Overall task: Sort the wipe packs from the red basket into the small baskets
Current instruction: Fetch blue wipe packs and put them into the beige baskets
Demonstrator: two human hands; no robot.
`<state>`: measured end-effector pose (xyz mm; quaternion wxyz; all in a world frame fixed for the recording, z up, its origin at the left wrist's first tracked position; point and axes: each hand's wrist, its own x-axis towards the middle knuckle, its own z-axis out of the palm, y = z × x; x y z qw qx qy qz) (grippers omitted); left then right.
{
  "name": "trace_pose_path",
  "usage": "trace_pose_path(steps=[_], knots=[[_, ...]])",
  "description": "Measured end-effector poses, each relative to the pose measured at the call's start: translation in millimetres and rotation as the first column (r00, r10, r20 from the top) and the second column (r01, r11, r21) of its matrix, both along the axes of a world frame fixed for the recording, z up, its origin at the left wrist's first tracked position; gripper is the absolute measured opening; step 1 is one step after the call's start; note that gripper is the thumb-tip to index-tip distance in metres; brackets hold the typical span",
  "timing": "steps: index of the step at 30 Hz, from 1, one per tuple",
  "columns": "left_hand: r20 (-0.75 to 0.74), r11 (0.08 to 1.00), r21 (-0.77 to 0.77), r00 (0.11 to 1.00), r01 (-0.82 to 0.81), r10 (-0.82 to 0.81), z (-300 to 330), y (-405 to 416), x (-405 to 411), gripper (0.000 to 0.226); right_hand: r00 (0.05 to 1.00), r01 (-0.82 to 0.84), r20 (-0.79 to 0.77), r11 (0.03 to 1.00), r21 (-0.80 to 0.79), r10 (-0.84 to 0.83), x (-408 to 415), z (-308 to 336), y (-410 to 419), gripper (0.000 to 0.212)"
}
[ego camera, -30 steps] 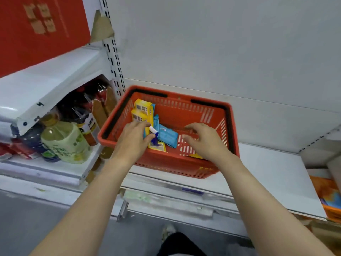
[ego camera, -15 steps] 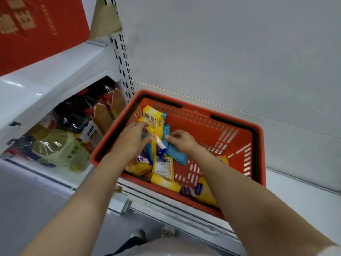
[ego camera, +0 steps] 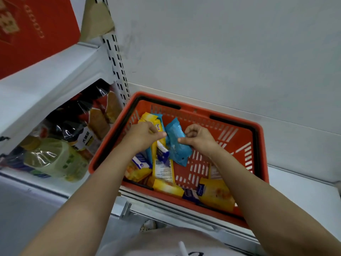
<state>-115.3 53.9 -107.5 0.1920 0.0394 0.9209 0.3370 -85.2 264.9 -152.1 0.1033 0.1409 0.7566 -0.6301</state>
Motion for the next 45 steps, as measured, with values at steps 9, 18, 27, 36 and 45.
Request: trace_pose_path(steps=[9,18,27,36,45], knots=[[0.158,0.871,0.428,0.969,-0.240,0.190,-13,-8,-5,0.045,0.998,0.029,0.065,0.971,-0.237,-0.014,5,-4,-15,0.028],[0.055,0.926,0.324,0.981,-0.196,0.188,-27,-23,-12,0.033,0.936,-0.292,0.325,0.815,0.501,0.136,-7,-72,-4,0.075],[0.056,0.906,0.379,0.982,-0.189,0.182,-30,-23,-16,0.026,0.893,-0.170,0.450,0.928,0.331,0.004,5,-73,5,0.032],[0.162,0.754,0.602,0.965,-0.263,0.207,-23,-18,-13,0.016,0.877,0.461,0.281,0.846,-0.266,-0.390,26,32,-3,0.038],[0.249,0.634,0.723,0.959,-0.275,0.133,-9,-14,-9,0.009,0.907,0.416,0.286,0.754,-0.509,-0.308,42,50,-57,0.042]])
